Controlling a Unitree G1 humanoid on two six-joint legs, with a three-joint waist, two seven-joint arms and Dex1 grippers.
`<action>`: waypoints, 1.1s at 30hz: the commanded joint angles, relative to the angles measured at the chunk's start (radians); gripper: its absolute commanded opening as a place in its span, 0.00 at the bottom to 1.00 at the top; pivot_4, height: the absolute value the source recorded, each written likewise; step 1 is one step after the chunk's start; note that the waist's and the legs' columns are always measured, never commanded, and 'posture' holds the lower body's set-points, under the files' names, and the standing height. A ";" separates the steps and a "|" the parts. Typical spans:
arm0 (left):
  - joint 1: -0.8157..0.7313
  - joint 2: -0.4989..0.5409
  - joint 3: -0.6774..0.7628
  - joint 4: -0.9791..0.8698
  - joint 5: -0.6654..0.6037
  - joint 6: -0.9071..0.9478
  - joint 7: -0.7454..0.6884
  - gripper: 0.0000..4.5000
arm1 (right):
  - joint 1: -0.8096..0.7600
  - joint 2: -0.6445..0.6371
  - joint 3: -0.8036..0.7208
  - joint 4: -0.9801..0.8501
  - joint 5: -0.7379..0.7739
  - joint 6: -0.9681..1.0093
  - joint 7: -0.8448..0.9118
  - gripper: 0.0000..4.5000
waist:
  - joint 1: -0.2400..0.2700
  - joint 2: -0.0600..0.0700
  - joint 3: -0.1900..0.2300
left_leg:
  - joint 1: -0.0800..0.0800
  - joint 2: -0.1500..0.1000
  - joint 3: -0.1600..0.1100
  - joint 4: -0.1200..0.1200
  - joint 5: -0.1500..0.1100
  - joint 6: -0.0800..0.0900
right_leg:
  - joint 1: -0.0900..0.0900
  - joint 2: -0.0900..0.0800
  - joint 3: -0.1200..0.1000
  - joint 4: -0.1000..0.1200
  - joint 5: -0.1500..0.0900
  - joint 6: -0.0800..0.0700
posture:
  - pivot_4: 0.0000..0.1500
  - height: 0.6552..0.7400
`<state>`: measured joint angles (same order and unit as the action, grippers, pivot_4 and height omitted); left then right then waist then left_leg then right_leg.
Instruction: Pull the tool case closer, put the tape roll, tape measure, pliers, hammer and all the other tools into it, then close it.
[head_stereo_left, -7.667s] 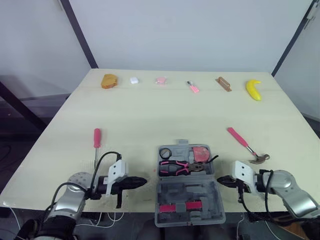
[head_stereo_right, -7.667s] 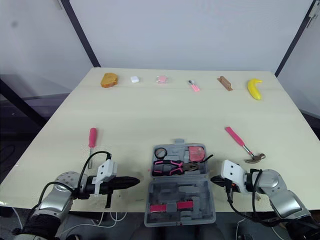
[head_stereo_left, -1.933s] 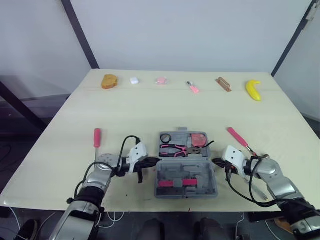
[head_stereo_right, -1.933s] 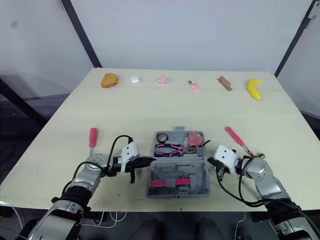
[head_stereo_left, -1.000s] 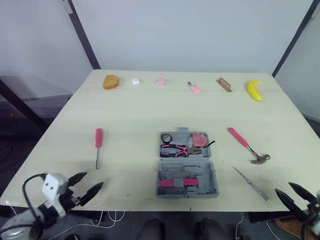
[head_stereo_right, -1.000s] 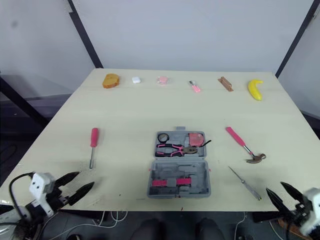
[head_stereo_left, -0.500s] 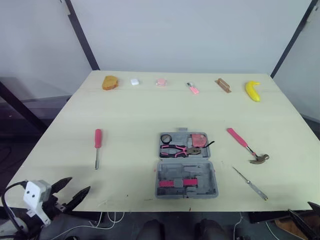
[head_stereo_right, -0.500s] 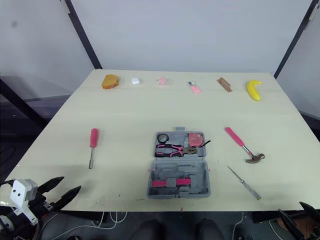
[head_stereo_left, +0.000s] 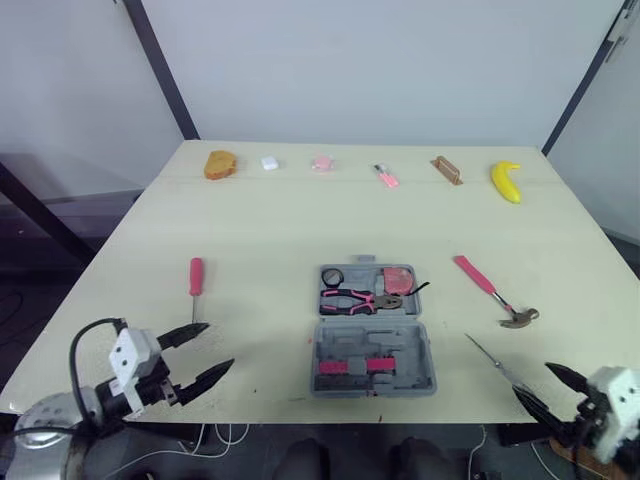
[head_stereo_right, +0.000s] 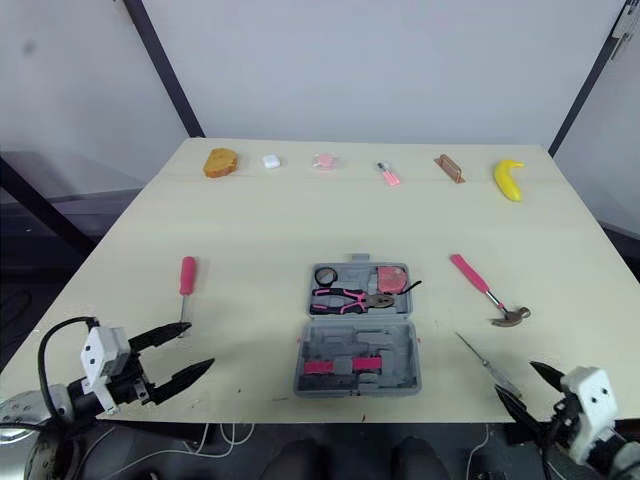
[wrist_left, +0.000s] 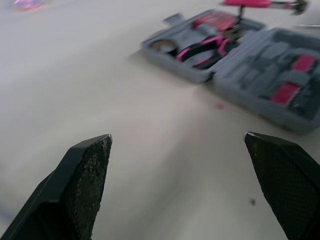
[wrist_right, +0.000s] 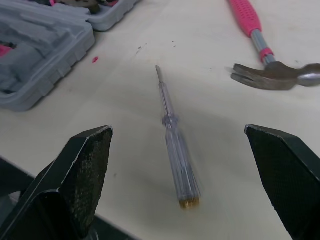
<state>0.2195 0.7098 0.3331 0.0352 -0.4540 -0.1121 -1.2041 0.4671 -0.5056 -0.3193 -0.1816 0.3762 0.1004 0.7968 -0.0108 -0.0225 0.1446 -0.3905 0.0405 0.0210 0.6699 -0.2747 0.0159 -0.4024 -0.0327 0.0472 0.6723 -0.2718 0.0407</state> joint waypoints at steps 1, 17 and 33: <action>-0.036 0.024 -0.030 -0.076 -0.010 0.002 -0.022 1.00 | -0.030 -0.004 0.030 -0.012 -0.023 0.048 -0.043 0.99 | 0.001 0.001 0.000 | 0.000 0.000 0.000 0.000 0.000 0.000 | 0.000 0.000 0.000 0.000 0.000 0.000 | 1.00 1.00; -0.201 0.121 -0.170 -0.346 -0.160 0.197 -0.169 1.00 | -0.105 -0.006 0.119 0.005 -0.082 0.150 -0.122 0.13 | -0.001 0.003 0.002 | -0.001 -0.002 -0.001 0.000 0.000 0.000 | 0.000 0.003 0.000 0.000 0.002 0.004 | 1.00 1.00; -0.276 0.113 -0.222 -0.378 -0.201 0.241 -0.234 1.00 | -0.177 0.228 0.201 -0.377 -0.030 0.680 -0.532 0.00 | -0.004 0.005 0.004 | -0.002 -0.001 -0.003 0.000 0.000 0.000 | -0.002 0.005 0.001 0.000 0.002 0.004 | 1.00 1.00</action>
<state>-0.0473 0.8193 0.1064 -0.3071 -0.6325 0.1268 -1.4273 0.3034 -0.2886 -0.1156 -0.5017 0.3386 0.7337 0.3188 -0.0143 -0.0178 0.1481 -0.3933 0.0396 0.0185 0.6703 -0.2747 0.0158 -0.4044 -0.0275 0.0483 0.6725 -0.2697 0.0445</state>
